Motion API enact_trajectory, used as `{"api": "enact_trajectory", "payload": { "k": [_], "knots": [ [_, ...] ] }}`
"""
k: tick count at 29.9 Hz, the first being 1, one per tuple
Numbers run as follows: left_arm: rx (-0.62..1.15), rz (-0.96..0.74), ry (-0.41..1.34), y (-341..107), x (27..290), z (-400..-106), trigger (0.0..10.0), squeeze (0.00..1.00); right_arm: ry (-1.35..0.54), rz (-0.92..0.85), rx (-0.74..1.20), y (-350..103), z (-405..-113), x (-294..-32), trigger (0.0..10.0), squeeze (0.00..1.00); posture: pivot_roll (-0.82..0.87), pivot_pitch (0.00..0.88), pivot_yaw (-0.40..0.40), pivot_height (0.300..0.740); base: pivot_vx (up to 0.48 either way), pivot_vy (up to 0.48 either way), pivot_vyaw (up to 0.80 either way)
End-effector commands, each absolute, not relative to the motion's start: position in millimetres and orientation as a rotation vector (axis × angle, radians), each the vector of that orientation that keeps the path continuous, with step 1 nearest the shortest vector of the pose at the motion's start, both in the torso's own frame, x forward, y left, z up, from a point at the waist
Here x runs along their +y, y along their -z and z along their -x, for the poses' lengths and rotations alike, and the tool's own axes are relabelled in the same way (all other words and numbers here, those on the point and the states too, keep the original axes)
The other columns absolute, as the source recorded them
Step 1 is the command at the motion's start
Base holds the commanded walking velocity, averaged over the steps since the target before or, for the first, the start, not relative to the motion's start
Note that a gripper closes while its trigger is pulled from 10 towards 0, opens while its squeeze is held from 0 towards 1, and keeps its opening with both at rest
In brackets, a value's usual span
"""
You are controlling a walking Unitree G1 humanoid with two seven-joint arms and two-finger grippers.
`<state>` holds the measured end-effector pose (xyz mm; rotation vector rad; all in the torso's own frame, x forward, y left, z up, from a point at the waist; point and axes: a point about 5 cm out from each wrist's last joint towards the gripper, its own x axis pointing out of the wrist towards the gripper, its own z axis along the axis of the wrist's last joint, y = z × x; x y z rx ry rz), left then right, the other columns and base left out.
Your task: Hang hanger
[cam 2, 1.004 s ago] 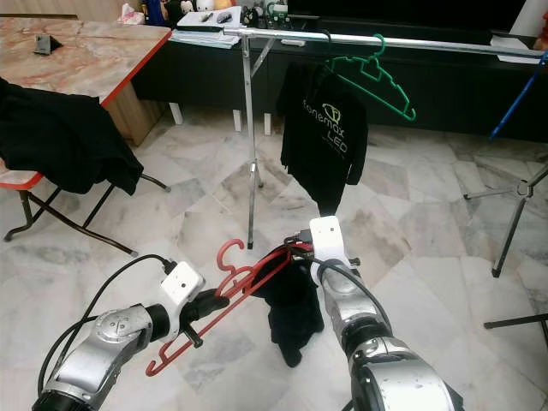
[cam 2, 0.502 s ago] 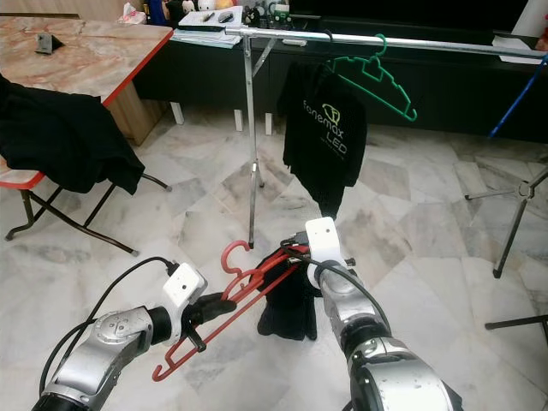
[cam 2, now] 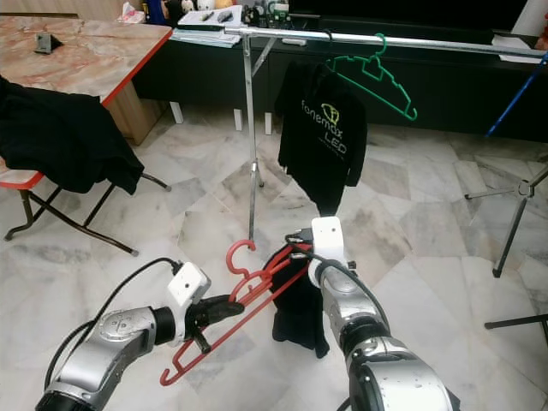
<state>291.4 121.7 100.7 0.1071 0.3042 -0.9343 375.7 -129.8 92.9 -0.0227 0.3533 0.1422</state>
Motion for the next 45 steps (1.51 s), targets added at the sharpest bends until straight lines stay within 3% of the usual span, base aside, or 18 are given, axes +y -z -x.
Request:
{"api": "enact_trajectory", "payload": {
  "k": [1, 6, 19, 22, 25, 31, 35, 40, 45],
  "knots": [
    [0.276, -0.124, 0.951, -106, 119, -293, 10.0, 0.0, -0.15, 0.004, 0.34, -98, -378, -126, 10.0, 0.0, 0.06, 0.175, -0.014, 0.74, 0.0, 0.0, 0.0],
    [0.288, -0.167, 0.857, -100, 127, -301, 10.0, 0.0, -0.152, -0.043, 0.334, -100, -379, -124, 10.0, 0.0, 0.06, 0.174, -0.013, 0.74, 0.0, 0.0, 0.0],
    [0.299, -0.136, 0.837, -95, 125, -306, 10.0, 0.0, -0.203, -0.088, 0.308, -105, -380, -118, 10.0, 0.0, 0.04, 0.176, -0.013, 0.74, 0.0, 0.0, 0.0],
    [0.307, -0.119, 0.879, -95, 122, -303, 10.0, 0.0, -0.292, 0.005, 0.292, -104, -377, -115, 10.0, 0.0, 0.04, 0.176, -0.013, 0.74, 0.0, 0.0, 0.0],
    [0.311, -0.121, 0.887, -95, 121, -302, 10.0, 0.0, -0.245, 0.046, 0.328, -99, -376, -122, 10.0, 0.0, 0.04, 0.177, -0.012, 0.74, 0.0, 0.0, 0.0],
    [0.288, -0.205, 0.704, -94, 134, -318, 10.0, 0.0, -0.181, -0.016, 0.339, -98, -376, -127, 10.0, 0.0, 0.04, 0.179, -0.013, 0.74, 0.0, 0.0, 0.0],
    [0.238, -0.17, 0.611, -100, 141, -327, 10.0, 0.0, -0.176, -0.026, 0.363, -92, -373, -127, 10.0, 0.0, 0.04, 0.18, -0.013, 0.74, 0.0, 0.0, 0.0],
    [0.235, -0.144, 0.685, -102, 134, -323, 10.0, 0.0, -0.222, -0.002, 0.377, -88, -370, -123, 10.0, 0.0, 0.04, 0.182, -0.01, 0.74, 0.0, 0.0, 0.0],
    [0.268, -0.071, 0.887, -98, 118, -305, 10.0, 0.0, -0.267, 0.019, 0.353, -91, -370, -119, 10.0, 0.0, 0.04, 0.183, -0.011, 0.74, 0.0, 0.0, 0.0]
  ]
}}
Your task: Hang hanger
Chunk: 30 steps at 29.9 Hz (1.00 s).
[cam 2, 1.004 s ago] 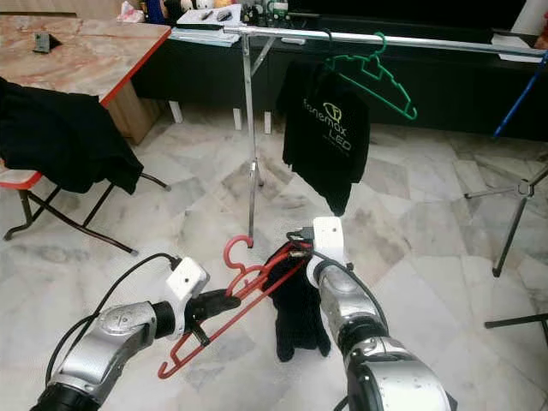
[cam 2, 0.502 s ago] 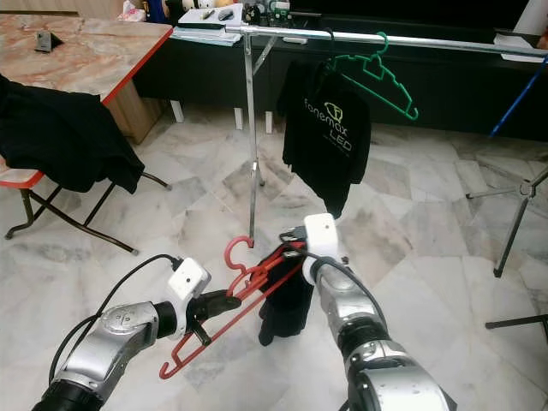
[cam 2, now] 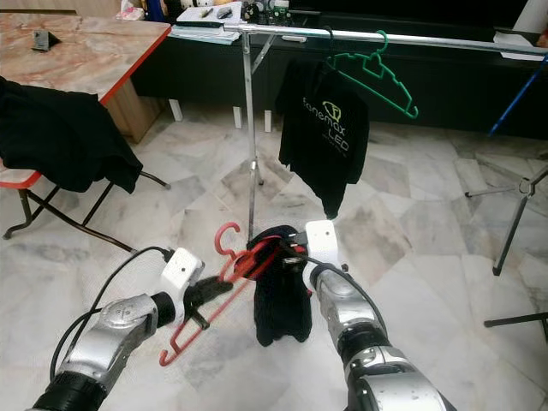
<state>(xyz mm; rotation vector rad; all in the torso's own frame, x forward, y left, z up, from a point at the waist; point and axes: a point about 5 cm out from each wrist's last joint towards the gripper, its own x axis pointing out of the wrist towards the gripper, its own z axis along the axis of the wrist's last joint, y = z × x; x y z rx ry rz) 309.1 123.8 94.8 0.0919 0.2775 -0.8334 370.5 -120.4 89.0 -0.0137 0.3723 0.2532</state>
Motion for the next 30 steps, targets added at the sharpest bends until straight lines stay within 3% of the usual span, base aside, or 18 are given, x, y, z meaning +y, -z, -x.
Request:
{"api": "enact_trajectory", "payload": {
  "k": [1, 5, 12, 21, 30],
  "knots": [
    [0.269, -0.052, 0.907, -99, 117, -304, 10.0, 0.0, -0.264, 0.017, 0.348, -92, -371, -120, 10.0, 0.0, 0.04, 0.183, -0.011, 0.74, 0.0, 0.0, 0.0],
    [0.233, -0.033, 0.849, -104, 119, -310, 10.0, 0.0, -0.263, 0.012, 0.322, -100, -376, -120, 10.0, 0.0, 0.04, 0.183, -0.011, 0.74, 0.0, 0.0, 0.0],
    [0.238, 0.018, 0.951, -110, 114, -304, 10.0, 0.0, -0.269, 0.079, 0.288, -106, -378, -122, 10.0, 0.0, 0.05, 0.184, -0.01, 0.74, 0.0, 0.0, 0.0],
    [0.284, 0.031, 1.011, -108, 117, -294, 10.0, 0.0, -0.153, 0.158, 0.223, -123, -387, -143, 10.0, 0.0, 0.05, 0.184, -0.011, 0.74, 0.0, 0.0, 0.0],
    [0.303, 0.03, 1.024, -107, 115, -292, 10.0, 0.0, -0.193, 0.166, 0.234, -119, -385, -135, 10.0, 0.0, 0.05, 0.185, -0.011, 0.74, 0.0, 0.0, 0.0]
  ]
}}
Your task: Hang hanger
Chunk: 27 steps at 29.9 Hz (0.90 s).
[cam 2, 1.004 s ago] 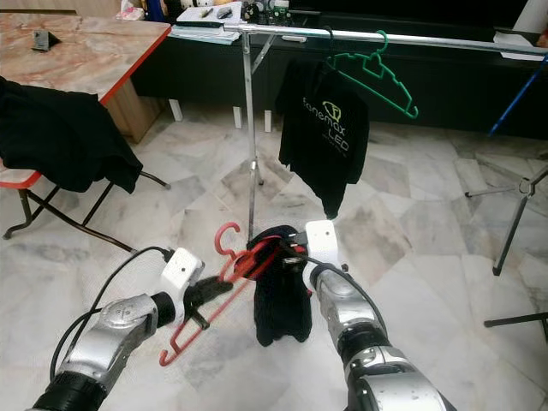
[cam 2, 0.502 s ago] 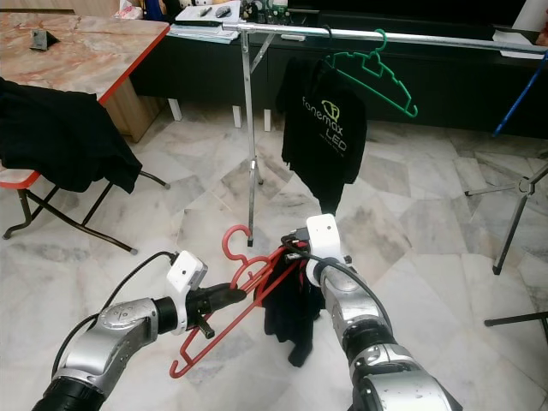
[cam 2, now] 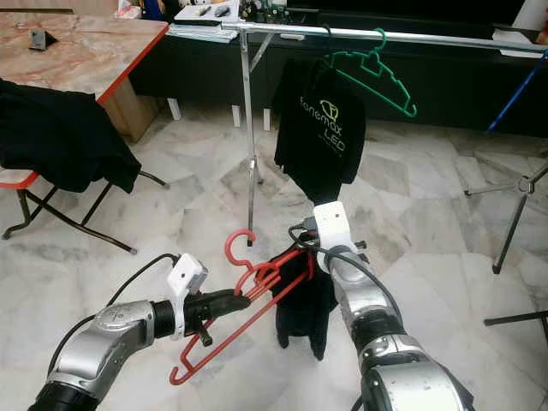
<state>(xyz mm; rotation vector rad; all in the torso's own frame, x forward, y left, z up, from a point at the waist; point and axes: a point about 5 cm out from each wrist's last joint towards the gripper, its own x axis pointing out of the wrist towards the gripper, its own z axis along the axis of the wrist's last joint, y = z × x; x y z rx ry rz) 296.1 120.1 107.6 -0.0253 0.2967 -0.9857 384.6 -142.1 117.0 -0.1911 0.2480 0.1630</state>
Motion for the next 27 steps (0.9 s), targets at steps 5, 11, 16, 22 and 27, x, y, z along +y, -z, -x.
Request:
{"api": "enact_trajectory", "payload": {
  "k": [5, 11, 16, 22, 27],
  "knots": [
    [0.304, -0.018, 0.936, -104, 120, -299, 10.0, 0.0, -0.211, 0.105, 0.249, -117, -384, -129, 10.0, 0.0, 0.05, 0.185, -0.011, 0.74, 0.0, 0.0, 0.0],
    [0.309, -0.076, 0.786, -100, 128, -313, 10.0, 0.0, -0.219, 0.072, 0.252, -116, -382, -123, 10.0, 0.0, 0.04, 0.184, -0.011, 0.74, 0.0, 0.0, 0.0],
    [0.307, -0.079, 0.762, -100, 129, -315, 10.0, 0.0, -0.228, 0.072, 0.247, -115, -381, -120, 10.0, 0.0, 0.04, 0.184, -0.012, 0.74, 0.0, 0.0, 0.0],
    [0.308, -0.096, 0.746, -97, 128, -316, 10.0, 0.0, -0.254, 0.079, 0.241, -119, -382, -116, 10.0, 0.0, 0.04, 0.183, -0.012, 0.74, 0.0, 0.0, 0.0],
    [0.308, -0.13, 0.65, -95, 134, -323, 10.0, 0.0, -0.205, 0.101, 0.238, -120, -383, -122, 10.0, 0.0, 0.04, 0.183, -0.012, 0.74, 0.0, 0.0, 0.0]
  ]
}}
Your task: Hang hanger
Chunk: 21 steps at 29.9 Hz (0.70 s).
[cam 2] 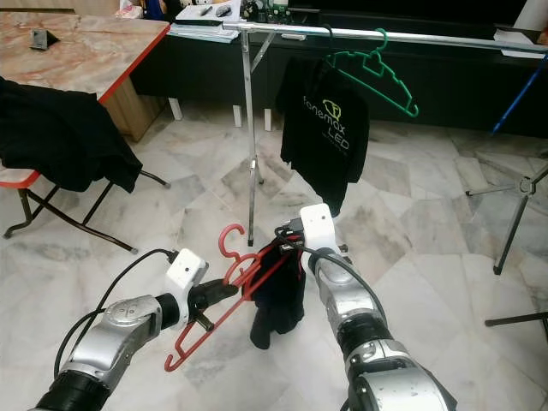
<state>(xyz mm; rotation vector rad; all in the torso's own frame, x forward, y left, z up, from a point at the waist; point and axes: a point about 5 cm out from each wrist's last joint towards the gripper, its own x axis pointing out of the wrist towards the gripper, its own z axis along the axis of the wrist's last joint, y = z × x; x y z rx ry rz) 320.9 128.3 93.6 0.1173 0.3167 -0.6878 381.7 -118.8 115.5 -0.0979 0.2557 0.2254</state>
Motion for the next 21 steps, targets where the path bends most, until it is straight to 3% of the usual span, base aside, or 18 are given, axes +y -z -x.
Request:
{"api": "enact_trajectory", "payload": {
  "k": [1, 6, 12, 21],
  "knots": [
    [0.306, -0.136, 0.628, -95, 136, -325, 10.0, 0.0, -0.17, 0.111, 0.238, -120, -384, -127, 10.0, 0.0, 0.04, 0.183, -0.012, 0.74, 0.0, 0.0, 0.0],
    [0.291, -0.131, 0.618, -97, 137, -327, 10.0, 0.0, -0.154, 0.107, 0.238, -120, -384, -130, 10.0, 0.0, 0.04, 0.185, -0.012, 0.74, 0.0, 0.0, 0.0],
    [0.284, -0.09, 0.749, -98, 124, -318, 10.0, 0.0, -0.335, 0.128, 0.235, -119, -380, -109, 10.0, 0.0, 0.04, 0.185, -0.011, 0.74, 0.0, 0.0, 0.0],
    [0.258, -0.035, 0.801, -102, 118, -316, 10.0, 0.0, -0.373, 0.138, 0.213, -126, -381, -103, 10.0, 0.0, 0.04, 0.183, -0.011, 0.74, 0.0, 0.0, 0.0]
  ]
}}
